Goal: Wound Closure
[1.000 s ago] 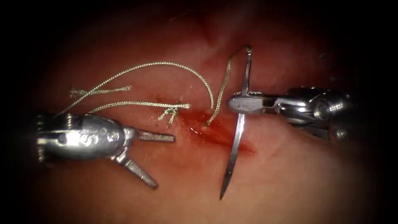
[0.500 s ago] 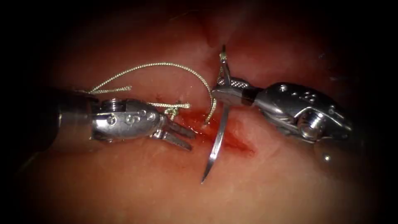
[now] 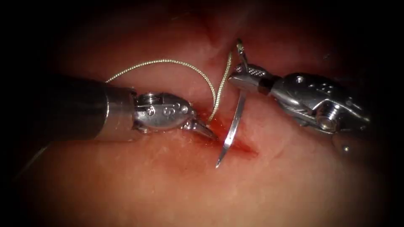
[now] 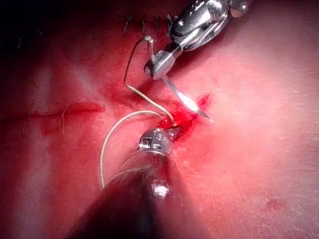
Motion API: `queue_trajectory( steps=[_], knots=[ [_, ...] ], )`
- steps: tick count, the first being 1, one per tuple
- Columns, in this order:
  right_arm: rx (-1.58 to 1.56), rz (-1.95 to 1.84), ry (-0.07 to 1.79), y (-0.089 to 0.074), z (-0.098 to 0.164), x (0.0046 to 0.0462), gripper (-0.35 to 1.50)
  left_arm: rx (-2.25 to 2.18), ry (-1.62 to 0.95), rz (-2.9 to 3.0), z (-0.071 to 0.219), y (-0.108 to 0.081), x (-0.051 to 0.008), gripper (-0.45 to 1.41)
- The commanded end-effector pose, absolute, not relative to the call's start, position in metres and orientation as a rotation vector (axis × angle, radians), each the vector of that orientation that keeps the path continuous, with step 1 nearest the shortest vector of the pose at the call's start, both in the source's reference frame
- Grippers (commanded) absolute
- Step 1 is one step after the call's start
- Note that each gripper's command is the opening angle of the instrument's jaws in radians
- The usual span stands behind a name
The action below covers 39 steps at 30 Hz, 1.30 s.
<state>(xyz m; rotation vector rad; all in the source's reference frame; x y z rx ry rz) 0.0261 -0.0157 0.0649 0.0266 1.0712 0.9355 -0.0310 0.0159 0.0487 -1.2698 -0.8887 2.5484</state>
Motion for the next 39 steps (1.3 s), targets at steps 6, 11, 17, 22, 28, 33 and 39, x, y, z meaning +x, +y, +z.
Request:
queue_trajectory(
  steps=[6, 11, 17, 22, 28, 33, 39],
  knots=[
    [-0.075, 0.900, 1.067, -0.0149, 0.0664, 0.0278, -0.35, -1.265, -0.902, 2.546, 0.0501, 0.0173, -0.0312, 0.04],
    [-0.123, 0.877, 1.054, -0.0151, 0.0680, 0.0285, -0.35, -1.251, -0.919, 2.562, 0.0491, 0.0163, -0.0306, 0.05],
    [-0.164, 0.858, 1.045, -0.0144, 0.0692, 0.0284, -0.35, -1.248, -0.937, 2.569, 0.0473, 0.0145, -0.0305, 0.05],
    [-0.217, 0.826, 1.030, -0.0149, 0.0711, 0.0291, -0.35, -1.240, -0.963, 2.588, 0.0453, 0.0125, -0.0302, 0.07],
    [-0.219, 0.823, 1.025, -0.0160, 0.0709, 0.0299, -0.35, -1.240, -0.960, 2.587, 0.0430, 0.0115, -0.0289, 0.07],
    [-0.206, 0.825, 1.027, -0.0161, 0.0697, 0.0294, -0.35, -1.243, -0.949, 2.595, 0.0426, 0.0107, -0.0274, 0.07],
    [-0.209, 0.834, 1.034, -0.0160, 0.0689, 0.0290, -0.35, -1.218, -0.953, 2.589, 0.0434, 0.0090, -0.0257, 0.07]
  ],
)
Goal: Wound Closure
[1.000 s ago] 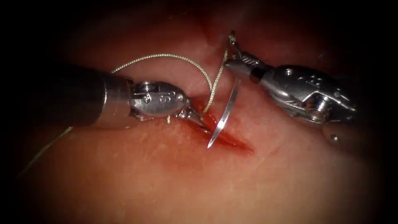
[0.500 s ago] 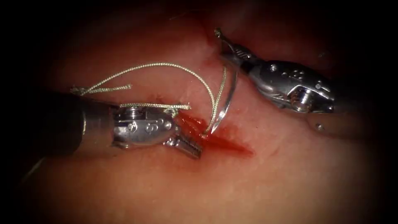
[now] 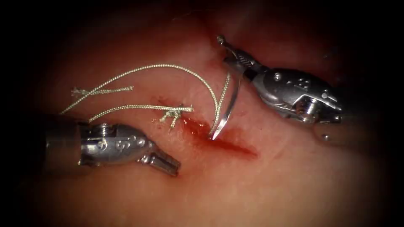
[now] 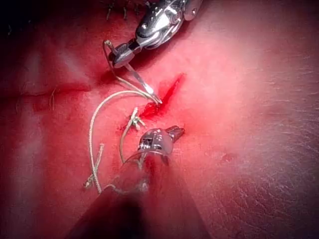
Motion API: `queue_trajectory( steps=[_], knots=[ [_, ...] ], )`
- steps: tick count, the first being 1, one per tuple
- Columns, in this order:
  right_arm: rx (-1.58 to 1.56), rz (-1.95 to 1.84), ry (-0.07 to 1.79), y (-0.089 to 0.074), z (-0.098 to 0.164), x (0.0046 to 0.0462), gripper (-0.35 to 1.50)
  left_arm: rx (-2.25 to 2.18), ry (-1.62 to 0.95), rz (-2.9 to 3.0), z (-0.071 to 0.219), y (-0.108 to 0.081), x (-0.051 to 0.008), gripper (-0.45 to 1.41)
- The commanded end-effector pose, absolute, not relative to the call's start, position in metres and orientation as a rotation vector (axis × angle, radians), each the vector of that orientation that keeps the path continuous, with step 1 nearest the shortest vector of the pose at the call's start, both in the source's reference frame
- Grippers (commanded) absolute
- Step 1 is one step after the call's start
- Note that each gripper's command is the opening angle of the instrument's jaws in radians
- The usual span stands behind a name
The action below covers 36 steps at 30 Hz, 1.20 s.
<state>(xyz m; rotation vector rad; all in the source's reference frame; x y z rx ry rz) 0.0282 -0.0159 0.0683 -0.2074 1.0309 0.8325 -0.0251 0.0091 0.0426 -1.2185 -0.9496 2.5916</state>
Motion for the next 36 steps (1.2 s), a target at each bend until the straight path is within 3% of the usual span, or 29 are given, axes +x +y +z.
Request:
queue_trajectory(
  steps=[1, 10, 27, 36],
  knots=[
    [-0.211, 0.834, 1.033, -0.0162, 0.0689, 0.0291, -0.35, -1.216, -0.952, 2.595, 0.0435, 0.0087, -0.0254, 0.07],
    [-0.252, 0.853, 1.017, -0.0177, 0.0696, 0.0308, -0.35, -1.206, -0.947, 2.593, 0.0438, 0.0082, -0.0250, 0.07],
    [-0.470, 0.714, 0.993, -0.0174, 0.0699, 0.0297, -0.35, -1.207, -0.948, 2.595, 0.0438, 0.0079, -0.0247, 0.05],
    [-0.436, 0.685, 0.999, -0.0193, 0.0698, 0.0318, -0.35, -1.207, -0.948, 2.595, 0.0438, 0.0079, -0.0246, 0.05]
  ],
)
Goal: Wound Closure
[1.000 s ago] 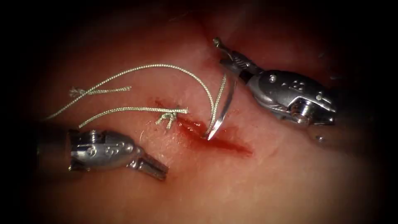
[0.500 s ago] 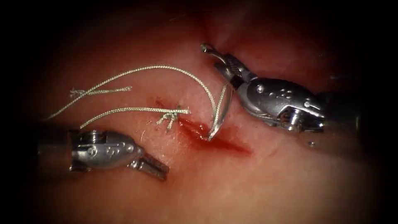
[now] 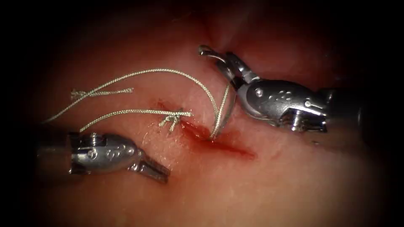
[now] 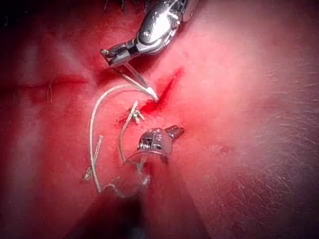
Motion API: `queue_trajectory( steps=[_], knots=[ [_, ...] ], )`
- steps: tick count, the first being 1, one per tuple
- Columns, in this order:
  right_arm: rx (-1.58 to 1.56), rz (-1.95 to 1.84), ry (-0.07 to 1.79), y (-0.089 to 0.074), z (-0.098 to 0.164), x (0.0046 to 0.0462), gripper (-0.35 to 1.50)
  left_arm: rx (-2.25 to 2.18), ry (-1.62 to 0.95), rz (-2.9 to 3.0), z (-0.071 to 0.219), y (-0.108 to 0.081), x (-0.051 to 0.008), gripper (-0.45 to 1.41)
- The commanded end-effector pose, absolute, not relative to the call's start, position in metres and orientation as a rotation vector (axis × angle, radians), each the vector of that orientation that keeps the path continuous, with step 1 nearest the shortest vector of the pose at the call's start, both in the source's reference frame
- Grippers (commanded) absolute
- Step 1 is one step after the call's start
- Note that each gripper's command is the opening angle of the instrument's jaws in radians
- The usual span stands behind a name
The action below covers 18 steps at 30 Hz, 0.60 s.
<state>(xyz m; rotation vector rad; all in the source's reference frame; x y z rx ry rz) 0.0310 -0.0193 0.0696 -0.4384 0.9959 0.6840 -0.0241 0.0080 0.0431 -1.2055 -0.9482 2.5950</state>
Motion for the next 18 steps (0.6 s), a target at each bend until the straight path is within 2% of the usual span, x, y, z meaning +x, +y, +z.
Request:
queue_trajectory(
  steps=[1, 18],
  knots=[
    [-0.433, 0.686, 0.999, -0.0193, 0.0695, 0.0317, -0.35, -1.207, -0.948, 2.595, 0.0438, 0.0079, -0.0247, 0.05],
    [-0.430, 0.724, 1.003, -0.0216, 0.0702, 0.0335, -0.35, -1.208, -0.948, 2.595, 0.0438, 0.0079, -0.0246, 0.04]
  ],
)
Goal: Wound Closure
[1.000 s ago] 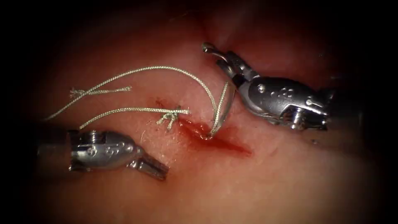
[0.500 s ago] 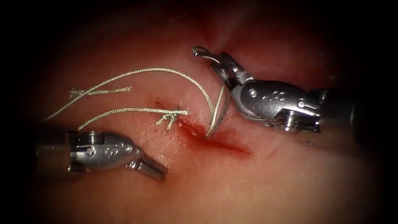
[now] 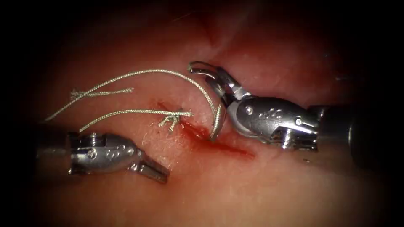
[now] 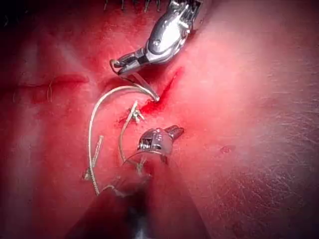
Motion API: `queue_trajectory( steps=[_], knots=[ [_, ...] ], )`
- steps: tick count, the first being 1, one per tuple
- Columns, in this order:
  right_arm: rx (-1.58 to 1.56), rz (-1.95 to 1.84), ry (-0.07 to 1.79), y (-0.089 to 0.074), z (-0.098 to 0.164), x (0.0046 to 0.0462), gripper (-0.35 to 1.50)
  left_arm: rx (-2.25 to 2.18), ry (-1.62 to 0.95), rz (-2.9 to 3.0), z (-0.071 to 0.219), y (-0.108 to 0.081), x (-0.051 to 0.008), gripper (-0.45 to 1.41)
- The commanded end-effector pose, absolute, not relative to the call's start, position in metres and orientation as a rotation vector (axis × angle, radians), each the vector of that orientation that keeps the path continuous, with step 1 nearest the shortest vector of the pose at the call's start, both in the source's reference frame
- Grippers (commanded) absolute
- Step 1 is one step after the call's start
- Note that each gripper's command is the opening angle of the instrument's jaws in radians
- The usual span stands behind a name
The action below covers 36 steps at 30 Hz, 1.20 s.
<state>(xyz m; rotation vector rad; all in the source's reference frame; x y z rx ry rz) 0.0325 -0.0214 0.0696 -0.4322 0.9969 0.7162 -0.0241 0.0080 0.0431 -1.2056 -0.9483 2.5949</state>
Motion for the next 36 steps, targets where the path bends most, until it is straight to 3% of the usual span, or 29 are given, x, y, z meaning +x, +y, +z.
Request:
queue_trajectory(
  steps=[1, 16, 36],
  knots=[
    [-0.430, 0.736, 1.003, -0.0218, 0.0704, 0.0339, -0.35, -1.208, -0.948, 2.595, 0.0438, 0.0079, -0.0246, 0.04],
    [-0.399, 0.840, 1.079, -0.0212, 0.0675, 0.0340, -0.35, -1.203, -0.951, 2.591, 0.0438, 0.0079, -0.0247, 0.04],
    [-0.226, 0.981, 1.046, -0.0194, 0.0687, 0.0315, -0.35, -1.198, -0.948, 2.581, 0.0437, 0.0079, -0.0253, 0.04]
  ],
)
